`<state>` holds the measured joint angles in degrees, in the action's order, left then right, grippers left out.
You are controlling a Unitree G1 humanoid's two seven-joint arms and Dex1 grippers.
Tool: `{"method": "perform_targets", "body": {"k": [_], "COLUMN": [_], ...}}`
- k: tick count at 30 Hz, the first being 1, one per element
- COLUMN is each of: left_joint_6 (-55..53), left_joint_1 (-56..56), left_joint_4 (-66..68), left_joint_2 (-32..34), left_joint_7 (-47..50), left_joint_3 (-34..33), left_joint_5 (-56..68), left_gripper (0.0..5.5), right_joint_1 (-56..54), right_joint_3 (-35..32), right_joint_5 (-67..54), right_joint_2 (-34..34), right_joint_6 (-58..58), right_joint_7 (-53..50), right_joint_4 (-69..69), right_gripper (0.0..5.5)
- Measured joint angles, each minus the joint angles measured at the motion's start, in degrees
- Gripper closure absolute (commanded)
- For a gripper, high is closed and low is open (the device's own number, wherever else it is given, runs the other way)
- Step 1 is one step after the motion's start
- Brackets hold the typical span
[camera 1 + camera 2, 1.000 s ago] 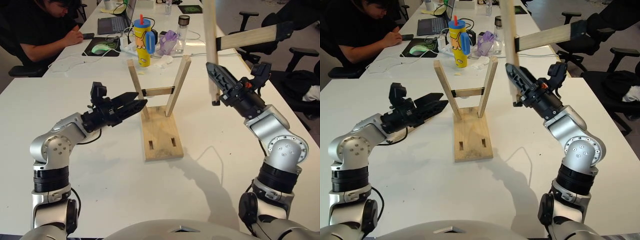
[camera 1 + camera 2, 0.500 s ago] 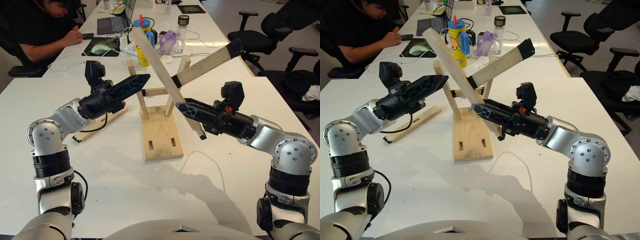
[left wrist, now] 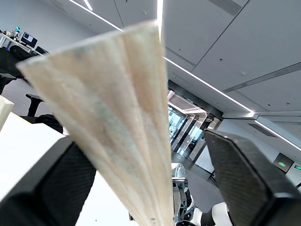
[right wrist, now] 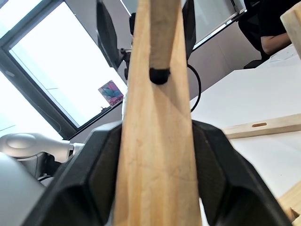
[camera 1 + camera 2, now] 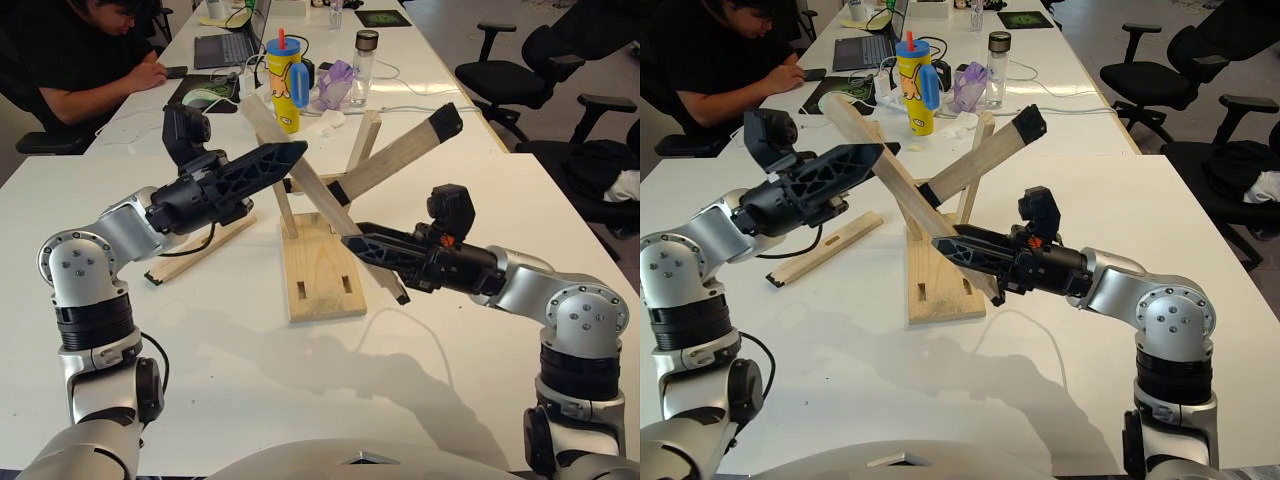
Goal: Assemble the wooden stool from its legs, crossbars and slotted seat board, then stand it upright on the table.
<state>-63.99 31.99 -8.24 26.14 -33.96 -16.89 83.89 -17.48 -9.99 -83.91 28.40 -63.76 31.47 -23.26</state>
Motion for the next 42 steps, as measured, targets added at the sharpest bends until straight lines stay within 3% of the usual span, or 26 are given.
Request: {"method": "perform_targets", "body": {"k": [7, 11, 19, 22, 28, 35, 42], "left_joint_6": [-0.7, -0.5, 0.4, 1.1, 3.1, 9.3, 18.6], "left_joint_1": [-1.0, -1.9, -7.7, -11.5, -12.7, -10.6, -9.2], "left_joint_4": [-0.2, -0.2, -0.7, 0.0, 3.0, 4.2, 3.4], "left_joint_2": [2.1, 3.7, 9.6, 14.7, 17.8, 17.7, 17.0], "left_joint_7": [-0.2, -2.3, -6.3, -10.9, -15.2, -17.8, -21.5], "left_joint_3": [0.2, 0.7, -0.1, -2.5, -3.3, -0.8, 5.2], "left_joint_5": [1.1, 0.4, -6.4, -9.8, -14.6, -22.3, -32.9], "left_gripper": [3.32, 3.45, 3.47, 3.47, 3.47, 3.47, 3.47], "right_joint_1": [0.5, 0.5, 1.5, 5.2, 8.4, 8.5, 6.4], "right_joint_3": [0.8, 1.5, 2.0, 6.4, 20.8, 37.1, 38.4], "right_joint_5": [-0.3, 0.1, 7.0, 17.2, 45.2, 78.6, 88.7], "right_joint_2": [1.1, 1.3, 3.5, 6.2, 10.5, 11.3, 9.1], "right_joint_6": [0.3, 0.4, 3.5, 7.4, 25.4, 55.5, 69.4], "right_joint_7": [0.9, 1.2, 2.6, 6.0, 10.9, 11.0, 8.7], "right_joint_4": [-1.0, -0.9, 0.5, -0.5, -0.6, 12.1, 23.2], "right_gripper": [3.45, 3.45, 2.17, 1.63, 1.61, 1.61, 1.61]}}
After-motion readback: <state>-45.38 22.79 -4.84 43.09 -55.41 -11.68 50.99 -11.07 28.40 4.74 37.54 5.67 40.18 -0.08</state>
